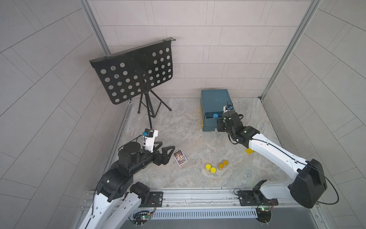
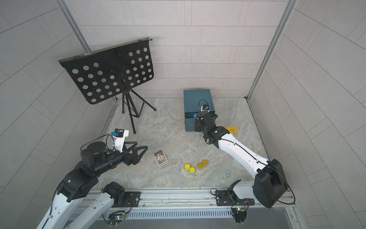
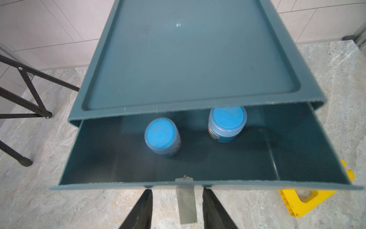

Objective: Put the paint cans in the drawer according to color
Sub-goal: Close the drawer in the storage box.

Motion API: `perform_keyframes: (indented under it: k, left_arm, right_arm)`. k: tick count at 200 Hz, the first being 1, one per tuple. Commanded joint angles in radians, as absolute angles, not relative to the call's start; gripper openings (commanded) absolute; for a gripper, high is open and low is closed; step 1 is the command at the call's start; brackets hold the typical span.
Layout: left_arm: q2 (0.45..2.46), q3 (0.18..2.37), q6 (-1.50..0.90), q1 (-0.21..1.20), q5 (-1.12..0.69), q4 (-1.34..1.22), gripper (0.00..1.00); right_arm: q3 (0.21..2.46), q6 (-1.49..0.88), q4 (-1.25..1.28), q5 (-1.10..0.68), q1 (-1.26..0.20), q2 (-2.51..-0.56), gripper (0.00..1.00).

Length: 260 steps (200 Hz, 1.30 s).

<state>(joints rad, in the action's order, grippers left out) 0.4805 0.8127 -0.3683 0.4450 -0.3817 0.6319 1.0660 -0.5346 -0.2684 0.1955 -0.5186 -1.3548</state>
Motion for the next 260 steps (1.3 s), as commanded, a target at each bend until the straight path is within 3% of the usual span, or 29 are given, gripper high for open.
perform_keyframes:
  k: [1,176,228,260]
  left_arm:
    - [0.47,0.807,-0.368,0.439,-0.383,0.603,0.93]
    - [0.465,0.808,-0.365,0.439,-0.379,0.606,0.93]
    - [0.465,0.808,-0.366,0.439,-0.379,0.606,0.93]
    - [0.465,0.808,-0.367,0.439,-0.38,0.604,0.93]
  right_arm:
    - [1.106,-0.523,-0.216,0.174,-0.502,-1.394,0.46]
    - [1.172,-0.553,-0.176,0.145,-0.468,-1.515,0.46]
    - [1.017,-0.661,-0.179,0.096,-0.439,-1.356,0.44]
    - [0.808,-0.834,-0.001,-0.048,-0.384,-1.261,0.38]
